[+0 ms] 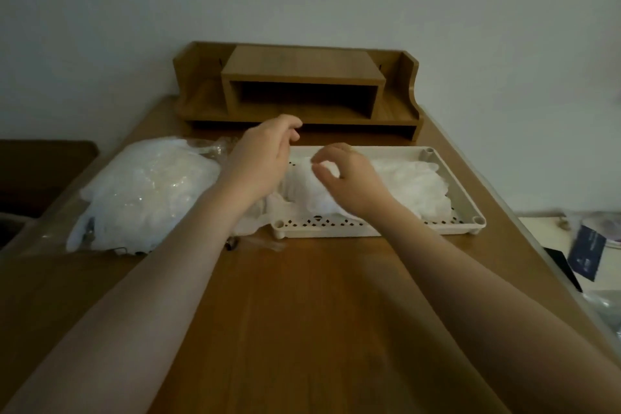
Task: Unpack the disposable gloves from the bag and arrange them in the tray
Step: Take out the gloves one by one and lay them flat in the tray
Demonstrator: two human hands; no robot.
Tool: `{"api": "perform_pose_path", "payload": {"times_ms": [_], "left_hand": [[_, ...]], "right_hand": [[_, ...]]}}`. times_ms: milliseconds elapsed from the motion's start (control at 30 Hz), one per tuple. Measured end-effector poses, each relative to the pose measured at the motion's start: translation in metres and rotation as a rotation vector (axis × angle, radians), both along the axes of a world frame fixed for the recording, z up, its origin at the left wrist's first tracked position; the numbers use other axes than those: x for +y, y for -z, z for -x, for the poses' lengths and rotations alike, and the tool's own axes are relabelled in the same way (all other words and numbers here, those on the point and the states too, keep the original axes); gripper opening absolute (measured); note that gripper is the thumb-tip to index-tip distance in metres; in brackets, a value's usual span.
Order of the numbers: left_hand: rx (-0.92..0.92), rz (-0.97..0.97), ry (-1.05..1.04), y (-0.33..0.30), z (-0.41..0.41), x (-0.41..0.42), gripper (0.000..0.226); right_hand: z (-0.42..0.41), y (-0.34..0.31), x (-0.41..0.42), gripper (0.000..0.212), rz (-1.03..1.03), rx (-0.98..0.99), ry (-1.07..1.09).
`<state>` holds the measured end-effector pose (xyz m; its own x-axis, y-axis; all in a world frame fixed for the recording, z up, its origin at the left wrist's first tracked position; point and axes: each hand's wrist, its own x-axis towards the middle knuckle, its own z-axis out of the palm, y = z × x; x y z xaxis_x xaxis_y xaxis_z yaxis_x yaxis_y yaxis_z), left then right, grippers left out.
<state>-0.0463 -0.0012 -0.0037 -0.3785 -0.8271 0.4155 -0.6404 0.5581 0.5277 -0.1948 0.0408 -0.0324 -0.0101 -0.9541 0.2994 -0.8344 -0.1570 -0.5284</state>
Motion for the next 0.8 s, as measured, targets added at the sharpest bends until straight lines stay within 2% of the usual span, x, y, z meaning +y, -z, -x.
{"api": "perform_pose_path", "payload": {"times_ms": [67, 167, 233, 400, 467, 567, 667, 733, 800], "left_hand": [[0.086, -0.033, -0.048, -0.001, -0.014, -0.002, 0.032], [0.108, -0.081, -0.042, 0.005, -0.027, 0.001, 0.03], [0.116, -0.103, -0.034, 0.011, -0.034, 0.002, 0.029], [0.13, -0.147, 0.003, 0.015, -0.039, 0.001, 0.029], [0.104, -0.156, 0.045, 0.012, -0.038, 0.0, 0.029], [0.093, -0.19, 0.098, 0.005, -0.034, -0.001, 0.033], [0.21, -0.24, 0.15, -0.006, -0.028, -0.001, 0.036], [0.416, -0.378, 0.251, -0.02, -0.022, 0.002, 0.032], [0.559, -0.504, 0.342, -0.036, -0.016, 0.006, 0.037]], "right_hand": [[-0.037, 0.004, -0.006, 0.033, -0.09, 0.085, -0.085], [-0.064, 0.015, -0.015, 0.047, -0.266, 0.199, 0.022], [-0.068, 0.019, -0.02, 0.043, -0.27, 0.296, 0.105], [-0.062, 0.018, -0.026, 0.025, -0.248, 0.203, 0.176], [-0.055, 0.015, -0.026, 0.02, -0.203, -0.031, 0.135], [-0.041, -0.007, -0.017, 0.014, -0.182, -0.612, 0.059], [-0.023, -0.033, -0.01, 0.018, -0.118, -1.013, -0.123], [-0.011, -0.048, -0.006, 0.021, -0.126, -1.18, -0.291], [-0.001, -0.061, -0.002, 0.025, -0.167, -1.214, -0.403]]}}
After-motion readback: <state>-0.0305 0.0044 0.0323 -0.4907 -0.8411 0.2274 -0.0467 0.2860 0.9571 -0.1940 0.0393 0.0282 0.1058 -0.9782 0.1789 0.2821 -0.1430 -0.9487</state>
